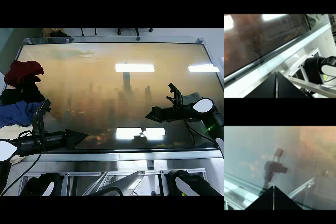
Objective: Fold the shirts.
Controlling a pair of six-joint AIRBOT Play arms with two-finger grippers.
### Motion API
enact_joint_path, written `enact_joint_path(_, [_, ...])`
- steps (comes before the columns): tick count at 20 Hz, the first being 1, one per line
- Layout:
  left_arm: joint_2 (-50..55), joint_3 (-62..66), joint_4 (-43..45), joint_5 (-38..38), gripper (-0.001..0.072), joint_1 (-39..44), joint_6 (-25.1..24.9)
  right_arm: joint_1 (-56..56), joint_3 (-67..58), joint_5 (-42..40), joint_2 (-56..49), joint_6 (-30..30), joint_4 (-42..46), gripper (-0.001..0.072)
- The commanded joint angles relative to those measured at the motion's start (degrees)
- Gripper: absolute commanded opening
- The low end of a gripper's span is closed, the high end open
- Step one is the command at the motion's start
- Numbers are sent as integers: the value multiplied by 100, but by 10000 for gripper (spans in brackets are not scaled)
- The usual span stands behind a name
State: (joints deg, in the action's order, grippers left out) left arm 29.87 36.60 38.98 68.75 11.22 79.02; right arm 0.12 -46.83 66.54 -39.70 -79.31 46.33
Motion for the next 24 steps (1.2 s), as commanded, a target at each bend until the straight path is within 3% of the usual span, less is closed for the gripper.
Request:
enact_joint_path(1, [46,-2,7,9,19,4,-15,7,2,-11,0,-2,-2,20])
enact_joint_path(10, [48,153,225,-2,19,2,-11,7,2,-11,0,-2,-2,20])
enact_joint_path(12, [50,581,846,-4,19,-17,70,7,2,-11,0,-2,-2,20])
enact_joint_path(15, [74,1534,2485,-262,24,-424,608,7,2,-11,0,-2,-2,20])
enact_joint_path(16, [162,1856,2931,-310,138,-682,656,7,2,-13,0,-2,-2,20])
enact_joint_path(17, [350,2190,3309,-297,557,-1005,656,7,2,-11,0,-2,-2,20])
enact_joint_path(18, [616,2544,3563,-232,678,-1412,688,7,2,-11,0,-2,-2,20])
enact_joint_path(21, [1657,3447,3635,-278,677,-2586,407,7,2,-13,-2,-2,-2,20])
enact_joint_path(24, [3040,4382,3646,-1069,677,-3075,-118,7,2,-11,2,-2,-2,20])
